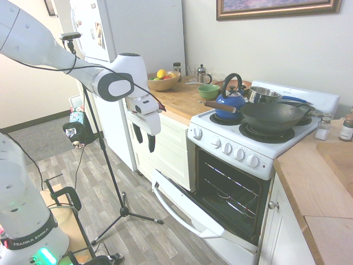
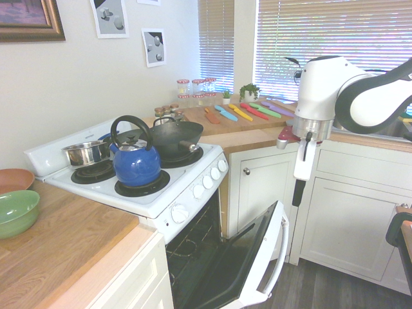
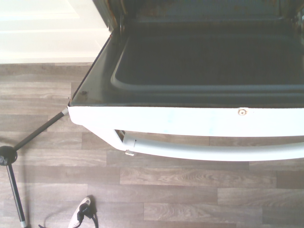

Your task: Close the oven

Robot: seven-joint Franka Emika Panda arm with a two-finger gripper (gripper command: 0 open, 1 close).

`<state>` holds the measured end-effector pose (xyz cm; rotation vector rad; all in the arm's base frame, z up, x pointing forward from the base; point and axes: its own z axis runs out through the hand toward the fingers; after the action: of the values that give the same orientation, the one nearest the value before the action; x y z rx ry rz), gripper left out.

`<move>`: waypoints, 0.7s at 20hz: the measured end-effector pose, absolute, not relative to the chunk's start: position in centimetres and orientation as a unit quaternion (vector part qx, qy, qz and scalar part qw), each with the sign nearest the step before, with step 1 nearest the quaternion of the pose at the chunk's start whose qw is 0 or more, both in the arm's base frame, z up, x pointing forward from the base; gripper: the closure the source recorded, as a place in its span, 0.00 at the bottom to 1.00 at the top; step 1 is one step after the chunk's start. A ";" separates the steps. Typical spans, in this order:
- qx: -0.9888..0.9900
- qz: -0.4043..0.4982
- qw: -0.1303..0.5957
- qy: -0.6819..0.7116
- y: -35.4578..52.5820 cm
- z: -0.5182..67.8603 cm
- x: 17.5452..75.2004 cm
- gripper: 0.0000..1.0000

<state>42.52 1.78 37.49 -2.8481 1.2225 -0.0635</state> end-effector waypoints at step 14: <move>-0.904 0.078 -0.016 0.421 -0.8 20.1 42.2 0.00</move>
<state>42.23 -0.79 20.13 -2.8681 1.3362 0.2466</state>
